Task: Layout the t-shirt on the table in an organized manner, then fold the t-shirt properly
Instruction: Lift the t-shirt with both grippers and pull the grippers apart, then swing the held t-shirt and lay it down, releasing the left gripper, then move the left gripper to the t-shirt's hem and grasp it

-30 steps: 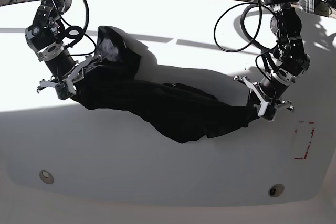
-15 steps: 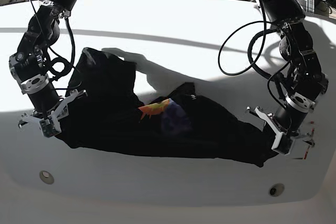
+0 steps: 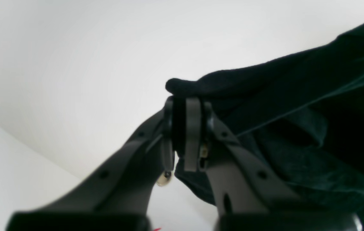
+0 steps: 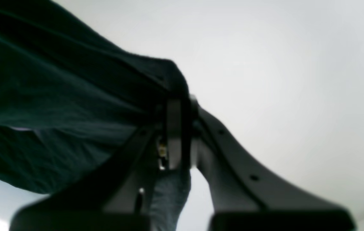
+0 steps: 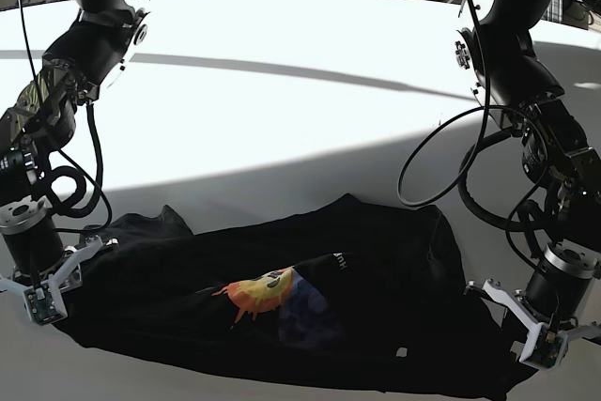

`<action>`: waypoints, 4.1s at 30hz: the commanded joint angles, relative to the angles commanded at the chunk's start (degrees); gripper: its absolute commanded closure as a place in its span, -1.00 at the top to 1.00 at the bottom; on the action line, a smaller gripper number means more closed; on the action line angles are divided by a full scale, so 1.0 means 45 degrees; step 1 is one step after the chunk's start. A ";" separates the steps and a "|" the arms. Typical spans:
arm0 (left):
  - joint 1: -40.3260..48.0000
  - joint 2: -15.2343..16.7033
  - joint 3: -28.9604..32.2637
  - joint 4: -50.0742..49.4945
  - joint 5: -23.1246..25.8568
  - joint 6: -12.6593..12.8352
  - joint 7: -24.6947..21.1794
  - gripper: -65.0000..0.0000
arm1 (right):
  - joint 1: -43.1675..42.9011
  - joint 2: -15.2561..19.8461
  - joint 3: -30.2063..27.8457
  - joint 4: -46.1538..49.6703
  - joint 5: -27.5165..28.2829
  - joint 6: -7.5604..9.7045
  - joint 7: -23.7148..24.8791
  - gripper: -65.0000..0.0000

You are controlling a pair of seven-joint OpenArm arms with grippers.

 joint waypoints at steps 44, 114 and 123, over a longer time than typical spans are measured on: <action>0.5724 -0.0059 -0.1055 0.1094 -0.0059 -0.0596 0.1954 -1.00 | -0.5411 -0.0371 0.0332 0.0176 -0.0020 0.0000 -0.0410 -1.00; 1.0354 -0.1875 -0.3907 -0.0567 -0.5353 -0.0596 0.1934 0.45 | -0.9358 -0.0547 0.0332 0.0176 -0.0039 0.0000 -0.0391 0.52; 0.7092 -0.1856 -0.3575 -0.3380 -0.3888 -0.0596 0.1875 0.44 | -0.9416 -0.1543 0.0567 0.0176 -0.0020 0.0000 -0.0449 0.52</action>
